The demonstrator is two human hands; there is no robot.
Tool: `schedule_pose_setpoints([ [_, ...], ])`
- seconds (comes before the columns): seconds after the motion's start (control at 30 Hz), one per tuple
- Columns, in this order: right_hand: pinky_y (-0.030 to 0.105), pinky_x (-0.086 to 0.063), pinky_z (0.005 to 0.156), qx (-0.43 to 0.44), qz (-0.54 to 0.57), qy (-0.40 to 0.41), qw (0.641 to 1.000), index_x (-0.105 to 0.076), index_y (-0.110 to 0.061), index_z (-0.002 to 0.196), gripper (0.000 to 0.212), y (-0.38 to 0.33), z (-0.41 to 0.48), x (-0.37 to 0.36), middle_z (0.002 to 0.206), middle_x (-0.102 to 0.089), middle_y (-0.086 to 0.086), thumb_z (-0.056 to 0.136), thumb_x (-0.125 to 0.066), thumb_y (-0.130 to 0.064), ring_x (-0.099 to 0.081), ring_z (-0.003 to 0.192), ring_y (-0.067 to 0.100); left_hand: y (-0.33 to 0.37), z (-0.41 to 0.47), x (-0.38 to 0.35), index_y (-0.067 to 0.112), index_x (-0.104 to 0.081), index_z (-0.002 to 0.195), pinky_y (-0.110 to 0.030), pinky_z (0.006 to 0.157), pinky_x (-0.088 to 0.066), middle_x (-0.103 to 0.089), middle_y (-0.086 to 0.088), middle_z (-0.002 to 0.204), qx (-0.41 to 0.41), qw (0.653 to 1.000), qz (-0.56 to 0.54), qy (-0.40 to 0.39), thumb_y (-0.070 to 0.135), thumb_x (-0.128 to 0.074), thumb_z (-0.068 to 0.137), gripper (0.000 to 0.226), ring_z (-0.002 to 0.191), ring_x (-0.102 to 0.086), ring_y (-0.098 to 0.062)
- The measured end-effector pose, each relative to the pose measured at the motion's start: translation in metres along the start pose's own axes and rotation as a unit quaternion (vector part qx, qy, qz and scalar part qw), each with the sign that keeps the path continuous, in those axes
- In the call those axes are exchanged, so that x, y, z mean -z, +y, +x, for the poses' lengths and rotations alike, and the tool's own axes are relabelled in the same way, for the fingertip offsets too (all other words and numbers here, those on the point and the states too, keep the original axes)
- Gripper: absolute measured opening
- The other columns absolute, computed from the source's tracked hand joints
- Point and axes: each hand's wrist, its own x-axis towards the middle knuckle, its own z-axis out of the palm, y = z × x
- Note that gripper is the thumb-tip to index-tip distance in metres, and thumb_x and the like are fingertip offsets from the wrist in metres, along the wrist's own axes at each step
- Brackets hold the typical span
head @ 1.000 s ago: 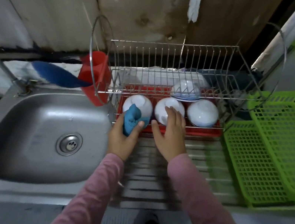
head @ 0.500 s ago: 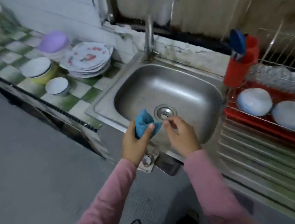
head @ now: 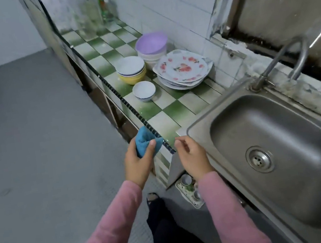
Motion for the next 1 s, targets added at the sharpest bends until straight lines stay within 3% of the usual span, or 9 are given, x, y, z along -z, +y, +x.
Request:
schedule_pose_setpoints([
  [0.1, 0.021, -0.04, 0.083, -0.001, 0.0, -0.006, 1.0, -0.062, -0.019, 0.115, 0.02, -0.019, 0.05, -0.024, 0.111, -0.065, 0.0, 0.102, -0.05, -0.027, -0.058, 0.1, 0.013, 0.001, 0.052, 0.012, 0.015, -0.059, 0.119, -0.012, 0.075, -0.05, -0.065, 0.008, 0.102, -0.005, 1.0, 0.015, 0.003, 0.022, -0.067, 0.091, 0.03, 0.083, -0.061, 0.009],
  [0.27, 0.023, -0.039, 0.084, -0.019, -0.005, 0.001, 1.0, -0.06, -0.014, 0.122, 0.026, -0.05, 0.141, -0.05, 0.11, -0.063, 0.001, 0.102, -0.049, -0.026, -0.057, 0.101, 0.016, 0.012, 0.153, 0.02, 0.02, -0.058, 0.112, -0.021, 0.077, -0.052, -0.064, 0.006, 0.098, -0.012, 0.999, 0.035, -0.004, 0.026, -0.068, 0.09, 0.025, 0.085, -0.06, -0.007],
  [0.43, 0.029, -0.041, 0.087, -0.093, 0.001, 0.013, 0.996, -0.056, -0.011, 0.122, 0.026, -0.061, 0.226, -0.066, 0.114, -0.061, 0.005, 0.104, -0.045, -0.027, -0.054, 0.101, 0.02, 0.022, 0.245, 0.021, 0.028, -0.057, 0.112, -0.027, 0.086, -0.054, -0.064, 0.007, 0.103, -0.003, 0.999, 0.045, -0.02, 0.031, -0.071, 0.089, 0.027, 0.094, -0.062, -0.013],
  [0.53, 0.031, -0.042, 0.088, -0.149, 0.003, 0.014, 0.989, -0.053, -0.013, 0.127, 0.029, -0.059, 0.271, -0.075, 0.116, -0.059, 0.004, 0.104, -0.044, -0.028, -0.054, 0.104, 0.022, 0.022, 0.293, 0.021, 0.041, -0.057, 0.101, -0.037, 0.09, -0.054, -0.065, 0.01, 0.103, -0.002, 0.998, 0.063, -0.018, 0.051, -0.07, 0.079, 0.028, 0.096, -0.063, -0.014],
  [0.6, 0.034, -0.046, 0.091, -0.193, 0.019, 0.015, 0.981, -0.053, -0.015, 0.127, 0.029, -0.053, 0.295, -0.083, 0.121, -0.061, 0.006, 0.103, -0.045, -0.029, -0.058, 0.108, 0.024, 0.021, 0.316, 0.022, 0.042, -0.057, 0.1, -0.04, 0.09, -0.054, -0.066, 0.01, 0.102, 0.005, 0.997, 0.075, -0.026, 0.06, -0.067, 0.073, 0.034, 0.096, -0.064, -0.015],
  [0.67, 0.038, -0.048, 0.097, -0.22, 0.035, 0.022, 0.975, -0.052, -0.017, 0.129, 0.03, -0.05, 0.315, -0.09, 0.126, -0.06, 0.009, 0.103, -0.046, -0.03, -0.058, 0.113, 0.026, 0.02, 0.339, 0.021, 0.036, -0.058, 0.108, -0.043, 0.091, -0.055, -0.066, 0.006, 0.104, 0.011, 0.995, 0.084, -0.047, 0.057, -0.068, 0.076, 0.039, 0.097, -0.064, -0.017],
  [0.8, 0.042, -0.041, 0.105, -0.282, 0.039, 0.033, 0.958, -0.042, -0.015, 0.143, 0.043, -0.053, 0.349, -0.099, 0.143, -0.049, 0.012, 0.103, -0.047, -0.031, -0.049, 0.128, 0.032, 0.019, 0.377, 0.017, 0.023, -0.057, 0.118, -0.031, 0.087, -0.052, -0.063, 0.008, 0.102, 0.017, 0.991, 0.094, -0.092, 0.033, -0.069, 0.09, 0.032, 0.092, -0.061, -0.012],
  [0.9, 0.044, -0.039, 0.107, -0.318, 0.037, 0.054, 0.946, -0.03, -0.015, 0.153, 0.053, -0.056, 0.369, -0.107, 0.149, -0.041, 0.013, 0.104, -0.046, -0.03, -0.043, 0.134, 0.035, 0.024, 0.403, 0.013, 0.022, -0.055, 0.12, -0.027, 0.084, -0.05, -0.062, 0.007, 0.104, 0.016, 0.984, 0.11, -0.139, 0.035, -0.066, 0.092, 0.033, 0.091, -0.059, -0.01],
  [1.0, 0.044, -0.044, 0.107, -0.324, 0.009, 0.071, 0.943, -0.022, -0.015, 0.155, 0.061, -0.053, 0.377, -0.123, 0.147, -0.045, 0.015, 0.103, -0.049, -0.029, -0.05, 0.129, 0.035, 0.03, 0.428, 0.012, 0.021, -0.053, 0.122, -0.024, 0.08, -0.048, -0.061, 0.004, 0.108, 0.019, 0.972, 0.133, -0.192, 0.038, -0.064, 0.092, 0.036, 0.091, -0.059, -0.011],
])
